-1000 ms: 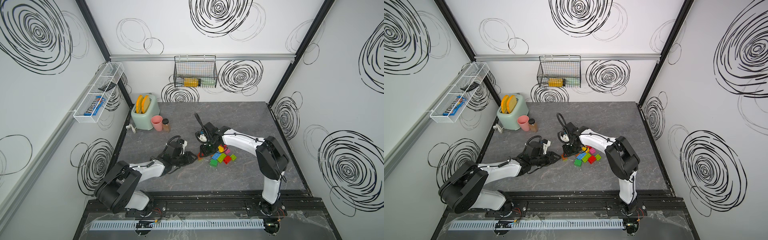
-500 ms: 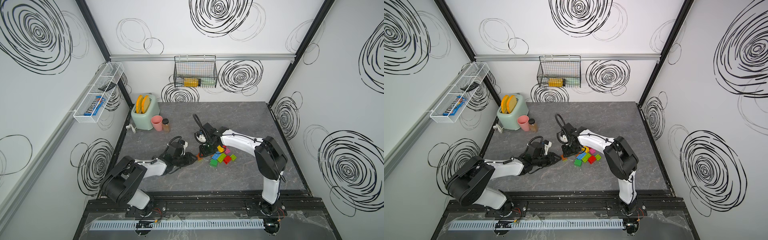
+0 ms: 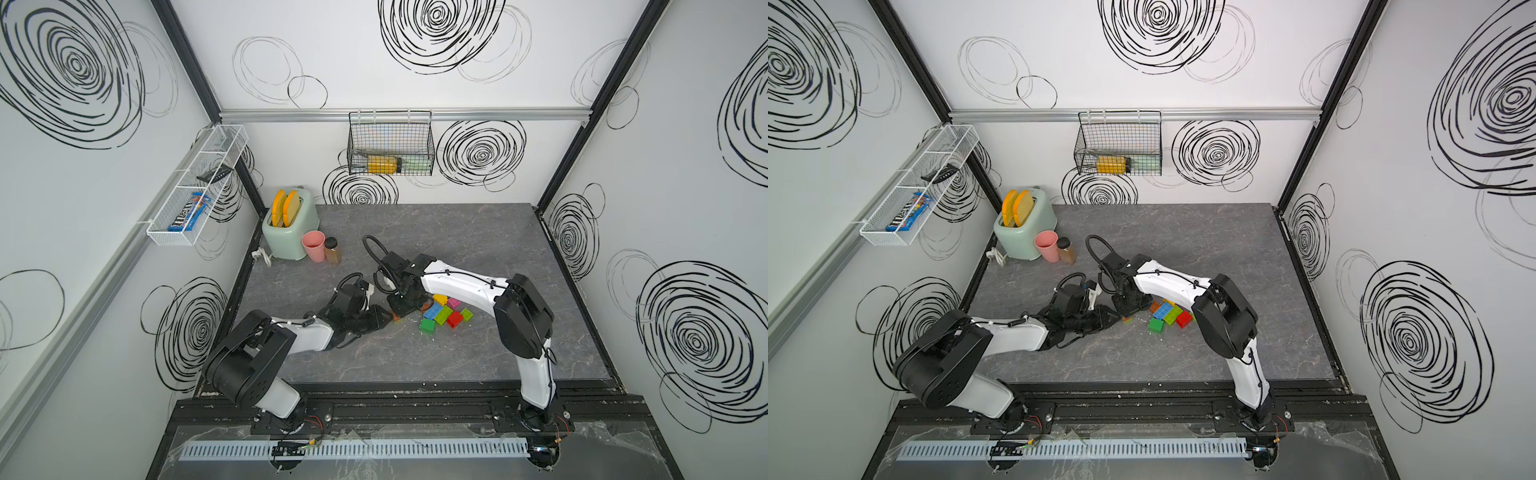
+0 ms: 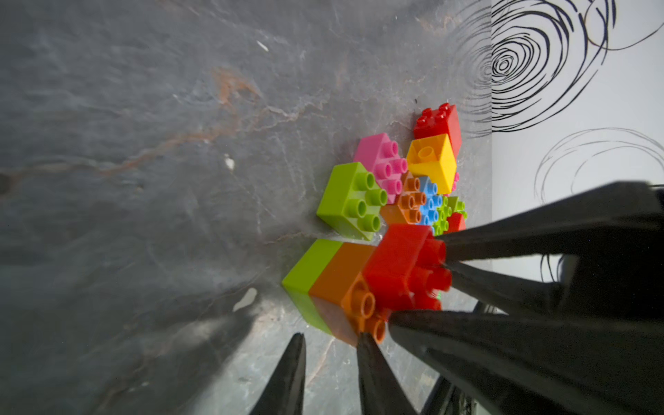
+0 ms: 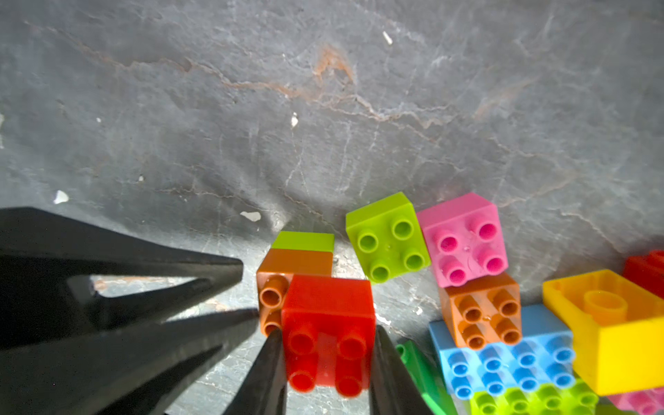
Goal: Assemble the number 4 with lego
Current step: Assemble the lego brick with the lego brick.
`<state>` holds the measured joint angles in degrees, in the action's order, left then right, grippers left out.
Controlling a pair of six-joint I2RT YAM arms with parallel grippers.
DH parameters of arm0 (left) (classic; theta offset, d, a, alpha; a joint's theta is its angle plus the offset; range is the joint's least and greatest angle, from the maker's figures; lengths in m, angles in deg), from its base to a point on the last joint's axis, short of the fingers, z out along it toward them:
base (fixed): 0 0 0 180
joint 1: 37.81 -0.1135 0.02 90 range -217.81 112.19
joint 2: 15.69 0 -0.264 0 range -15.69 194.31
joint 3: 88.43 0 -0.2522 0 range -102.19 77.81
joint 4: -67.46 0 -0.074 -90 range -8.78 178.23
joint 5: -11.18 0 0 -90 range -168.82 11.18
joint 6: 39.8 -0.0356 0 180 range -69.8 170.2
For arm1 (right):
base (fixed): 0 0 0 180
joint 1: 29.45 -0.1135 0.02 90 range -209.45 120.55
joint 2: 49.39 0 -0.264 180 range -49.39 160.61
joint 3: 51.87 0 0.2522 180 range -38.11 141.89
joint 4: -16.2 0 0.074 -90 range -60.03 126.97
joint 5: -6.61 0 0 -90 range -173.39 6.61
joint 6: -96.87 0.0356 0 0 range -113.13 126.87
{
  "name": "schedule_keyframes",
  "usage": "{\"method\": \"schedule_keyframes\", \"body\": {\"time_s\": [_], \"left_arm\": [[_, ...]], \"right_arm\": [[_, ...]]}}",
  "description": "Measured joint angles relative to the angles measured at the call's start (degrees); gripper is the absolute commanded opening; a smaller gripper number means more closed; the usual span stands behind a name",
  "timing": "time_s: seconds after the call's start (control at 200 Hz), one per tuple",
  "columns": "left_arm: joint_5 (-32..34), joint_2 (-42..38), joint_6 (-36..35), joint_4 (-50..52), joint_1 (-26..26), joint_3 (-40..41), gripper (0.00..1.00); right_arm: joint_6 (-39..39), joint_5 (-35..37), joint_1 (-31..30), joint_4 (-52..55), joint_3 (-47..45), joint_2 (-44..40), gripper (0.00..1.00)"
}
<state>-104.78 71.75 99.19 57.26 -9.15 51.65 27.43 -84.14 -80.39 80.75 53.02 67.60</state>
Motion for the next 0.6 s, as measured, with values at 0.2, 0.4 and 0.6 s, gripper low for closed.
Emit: {"method": "schedule_keyframes", "body": {"time_s": [0.2,0.4,0.6], "left_arm": [[0.7,0.3,-1.3,0.2,-0.5,0.4,0.30],[0.6,1.5,-2.0,0.1,-0.5,0.4,0.30],[0.6,1.8,-2.4,0.3,-0.5,0.4,0.30]], "right_arm": [[1.9,1.5,-0.6,1.1,0.2,0.6,0.06],[4.0,0.9,-0.7,0.6,1.0,-0.2,0.39],[6.5,-1.2,-0.7,0.0,2.2,0.7,0.54]]}}
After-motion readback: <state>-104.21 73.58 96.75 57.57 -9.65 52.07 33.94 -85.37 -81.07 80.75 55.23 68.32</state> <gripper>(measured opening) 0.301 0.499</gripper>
